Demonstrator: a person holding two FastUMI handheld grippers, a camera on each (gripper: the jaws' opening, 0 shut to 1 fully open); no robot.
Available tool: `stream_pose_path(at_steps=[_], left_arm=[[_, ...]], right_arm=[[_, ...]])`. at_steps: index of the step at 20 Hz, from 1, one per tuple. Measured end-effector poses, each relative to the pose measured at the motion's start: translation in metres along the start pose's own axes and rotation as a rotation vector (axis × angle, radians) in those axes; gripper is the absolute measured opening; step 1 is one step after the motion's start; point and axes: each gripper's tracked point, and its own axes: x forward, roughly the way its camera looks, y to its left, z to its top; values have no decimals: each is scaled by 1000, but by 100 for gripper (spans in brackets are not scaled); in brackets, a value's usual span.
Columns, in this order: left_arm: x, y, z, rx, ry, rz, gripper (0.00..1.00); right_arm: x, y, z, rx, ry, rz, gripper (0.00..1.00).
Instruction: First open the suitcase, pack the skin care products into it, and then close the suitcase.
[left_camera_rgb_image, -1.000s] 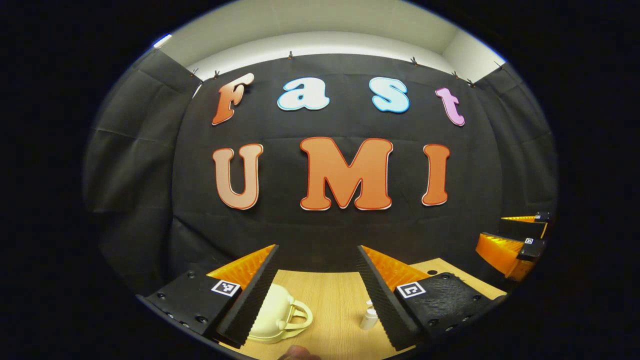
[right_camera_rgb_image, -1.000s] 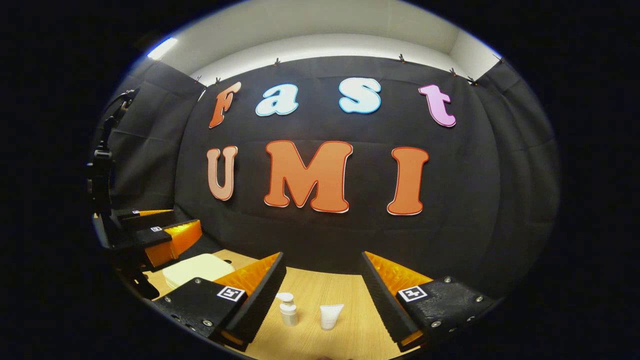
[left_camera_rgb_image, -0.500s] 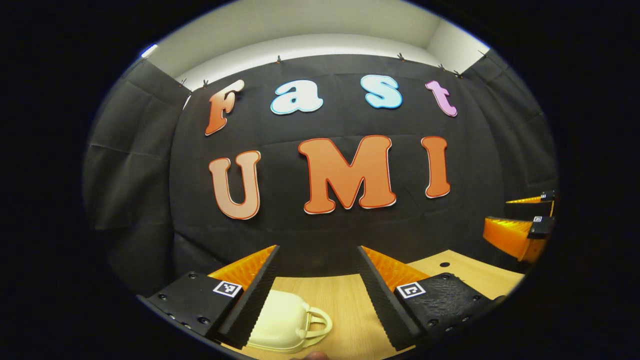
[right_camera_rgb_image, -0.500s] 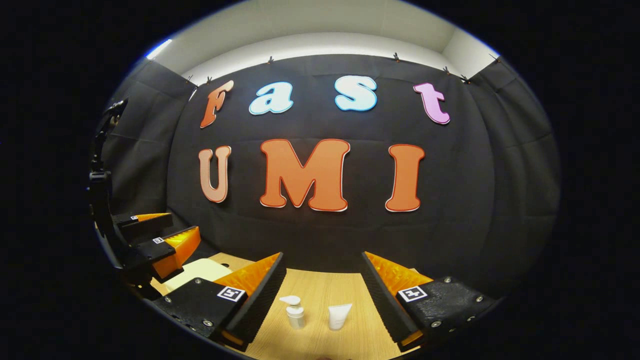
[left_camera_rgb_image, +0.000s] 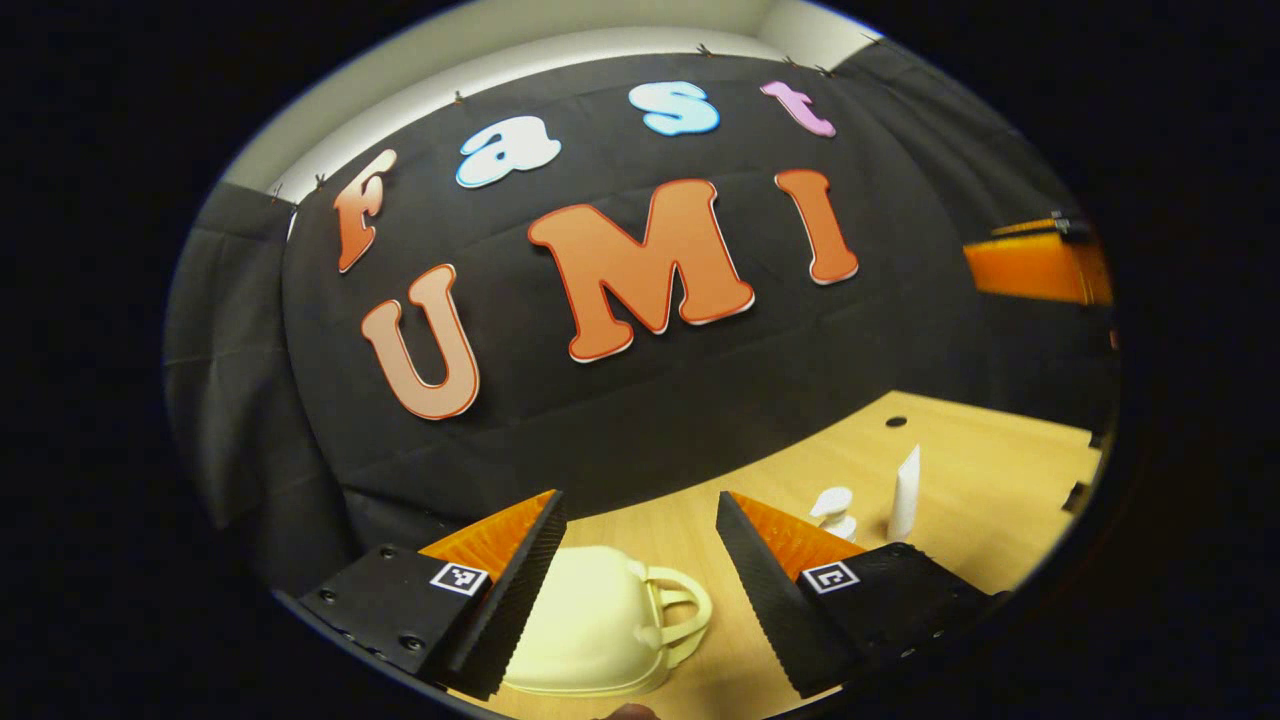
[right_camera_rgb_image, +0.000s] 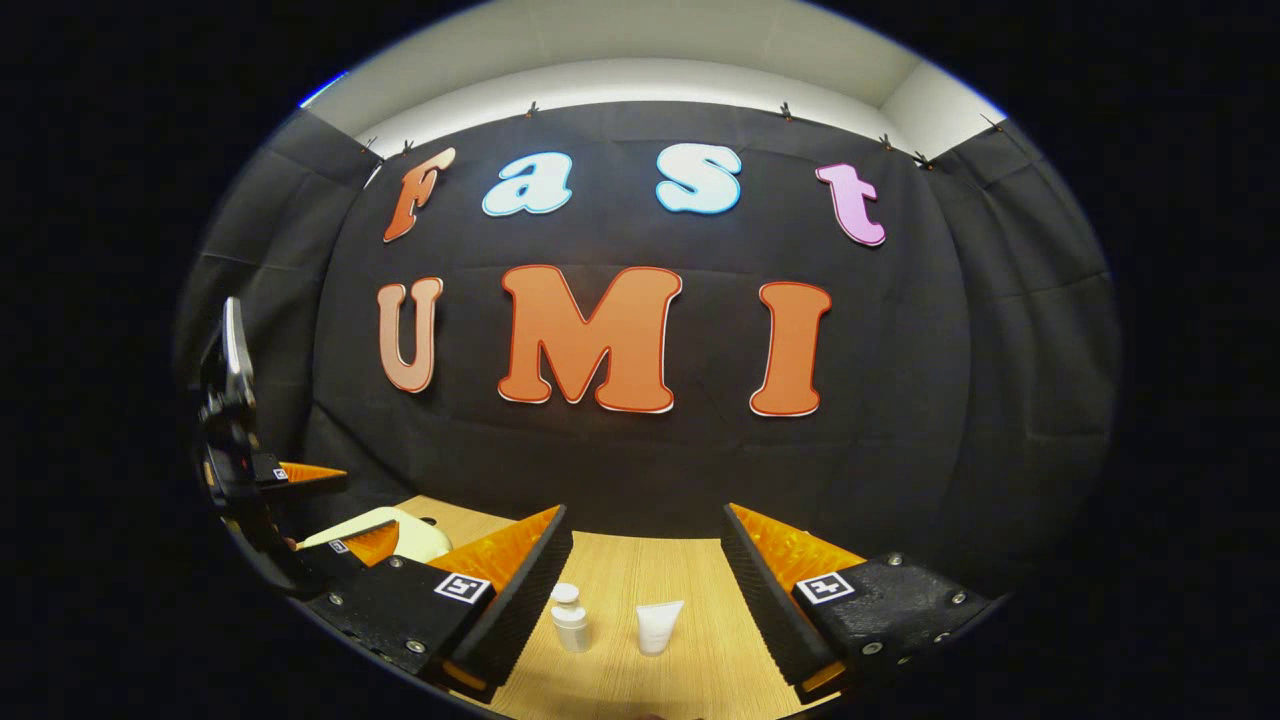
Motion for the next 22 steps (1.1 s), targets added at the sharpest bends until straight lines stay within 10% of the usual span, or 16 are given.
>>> stream_pose_path(at_steps=[17,22], left_arm=[[50,-51,-159,608,125,-171,97],[67,-52,-191,724,206,-174,82]], right_arm=[[6,-17,-16,-15,53,-114,95],[6,-15,-21,-19,66,-118,96]])
